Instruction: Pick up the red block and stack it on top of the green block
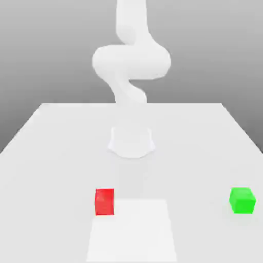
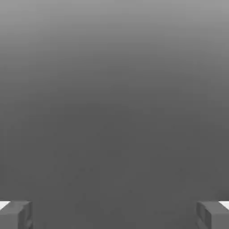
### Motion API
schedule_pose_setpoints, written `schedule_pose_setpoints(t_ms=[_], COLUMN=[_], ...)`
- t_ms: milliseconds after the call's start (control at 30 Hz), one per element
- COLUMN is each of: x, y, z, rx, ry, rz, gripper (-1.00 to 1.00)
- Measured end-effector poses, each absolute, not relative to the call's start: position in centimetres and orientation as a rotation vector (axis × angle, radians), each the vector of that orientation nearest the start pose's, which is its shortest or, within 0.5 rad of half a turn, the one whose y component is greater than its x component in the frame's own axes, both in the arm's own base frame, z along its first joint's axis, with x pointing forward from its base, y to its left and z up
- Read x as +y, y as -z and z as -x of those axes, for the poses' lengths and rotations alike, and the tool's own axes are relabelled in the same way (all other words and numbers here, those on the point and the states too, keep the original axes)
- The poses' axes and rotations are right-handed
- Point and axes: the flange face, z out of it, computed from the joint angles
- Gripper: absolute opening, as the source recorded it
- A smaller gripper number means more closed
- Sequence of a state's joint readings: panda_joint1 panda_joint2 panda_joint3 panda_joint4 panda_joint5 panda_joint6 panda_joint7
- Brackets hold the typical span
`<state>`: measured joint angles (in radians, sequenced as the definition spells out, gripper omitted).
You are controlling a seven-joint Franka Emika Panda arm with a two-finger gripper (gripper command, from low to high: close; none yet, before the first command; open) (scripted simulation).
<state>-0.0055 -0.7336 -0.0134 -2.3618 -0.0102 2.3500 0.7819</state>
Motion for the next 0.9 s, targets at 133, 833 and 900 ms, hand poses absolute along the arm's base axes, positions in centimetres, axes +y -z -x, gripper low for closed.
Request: schedule_pose_setpoints(t_ms=[133,833,900], x=[-2.7,-7.3,-7.3], y=[-56.2,-14.6,-14.6], z=[-41.1,-33.8,-33.8], rx=[1.091,1.155,1.155], ry=[0.786,0.000,0.000], rz=[2.625,2.923,2.923], gripper=[0.00,-1.00,-1.00])
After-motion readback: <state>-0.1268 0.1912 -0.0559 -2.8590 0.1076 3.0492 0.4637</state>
